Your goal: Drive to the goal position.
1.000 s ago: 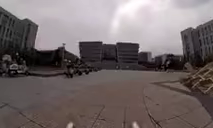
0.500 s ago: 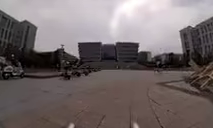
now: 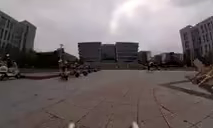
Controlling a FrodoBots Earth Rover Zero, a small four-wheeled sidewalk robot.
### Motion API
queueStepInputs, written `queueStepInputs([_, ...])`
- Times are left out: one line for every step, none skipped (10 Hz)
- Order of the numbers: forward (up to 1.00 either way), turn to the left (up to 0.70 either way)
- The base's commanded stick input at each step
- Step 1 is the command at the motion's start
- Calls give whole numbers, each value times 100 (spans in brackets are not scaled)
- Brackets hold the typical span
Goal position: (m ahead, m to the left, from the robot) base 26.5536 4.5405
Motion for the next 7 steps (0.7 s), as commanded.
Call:
queueStepInputs([70, 0])
queueStepInputs([70, 0])
queueStepInputs([70, 0])
queueStepInputs([70, 0])
queueStepInputs([70, 0])
queueStepInputs([70, 0])
queueStepInputs([70, 0])
